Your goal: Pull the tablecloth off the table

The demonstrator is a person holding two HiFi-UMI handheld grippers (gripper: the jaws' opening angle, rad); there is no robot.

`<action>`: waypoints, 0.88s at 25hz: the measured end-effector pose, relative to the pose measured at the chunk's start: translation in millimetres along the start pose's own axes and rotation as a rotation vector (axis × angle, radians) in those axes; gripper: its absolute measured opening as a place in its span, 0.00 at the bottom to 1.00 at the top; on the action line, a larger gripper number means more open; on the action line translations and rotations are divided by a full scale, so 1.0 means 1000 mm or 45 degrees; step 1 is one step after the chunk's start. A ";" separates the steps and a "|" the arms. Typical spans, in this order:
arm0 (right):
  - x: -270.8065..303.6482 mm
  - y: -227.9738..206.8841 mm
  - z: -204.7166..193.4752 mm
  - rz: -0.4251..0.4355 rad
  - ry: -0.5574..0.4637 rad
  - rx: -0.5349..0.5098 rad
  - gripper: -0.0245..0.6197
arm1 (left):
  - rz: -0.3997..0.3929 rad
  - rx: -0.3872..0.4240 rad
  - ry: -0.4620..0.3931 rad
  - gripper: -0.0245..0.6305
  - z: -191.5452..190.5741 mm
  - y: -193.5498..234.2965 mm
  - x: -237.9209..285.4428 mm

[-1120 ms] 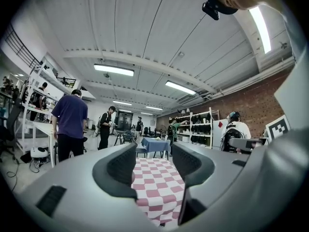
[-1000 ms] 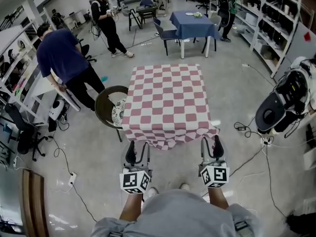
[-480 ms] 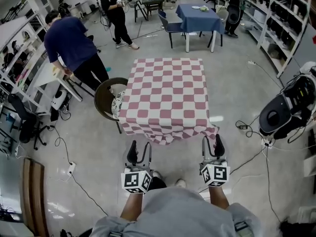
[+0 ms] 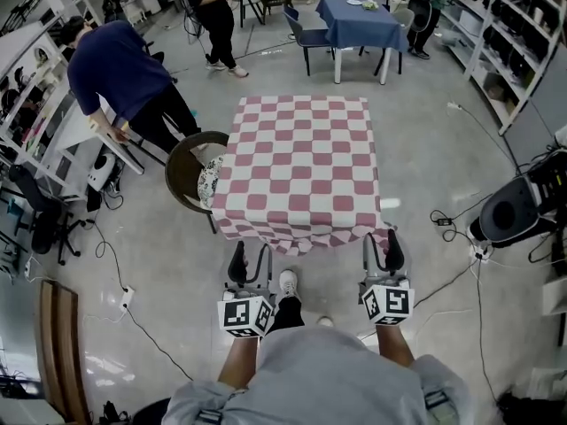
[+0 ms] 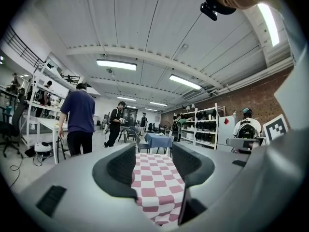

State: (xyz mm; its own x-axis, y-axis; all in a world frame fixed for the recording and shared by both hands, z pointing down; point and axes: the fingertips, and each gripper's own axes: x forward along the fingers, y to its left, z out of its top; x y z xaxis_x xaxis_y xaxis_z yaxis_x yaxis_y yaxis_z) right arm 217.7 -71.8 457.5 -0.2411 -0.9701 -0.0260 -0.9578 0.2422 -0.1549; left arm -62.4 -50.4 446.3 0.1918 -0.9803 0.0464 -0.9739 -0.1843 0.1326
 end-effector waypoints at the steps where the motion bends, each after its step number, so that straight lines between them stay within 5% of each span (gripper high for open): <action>1: 0.006 -0.001 0.001 -0.008 -0.009 0.019 0.36 | -0.014 0.001 -0.001 0.38 0.001 0.001 0.007; 12: 0.084 0.012 0.005 -0.034 -0.037 -0.025 0.36 | -0.103 0.013 -0.050 0.38 0.015 0.034 0.091; 22: 0.158 0.033 -0.023 -0.006 0.077 -0.158 0.36 | -0.220 0.103 0.039 0.38 0.003 0.062 0.154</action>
State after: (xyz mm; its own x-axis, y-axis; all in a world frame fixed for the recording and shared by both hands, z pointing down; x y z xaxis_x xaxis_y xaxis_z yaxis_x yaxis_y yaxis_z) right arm 144.6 -216.4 470.6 -0.2419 -0.9697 0.0348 -0.9700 0.2409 -0.0318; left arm -93.3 -212.9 459.0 0.3592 -0.9313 0.0598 -0.9326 -0.3558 0.0614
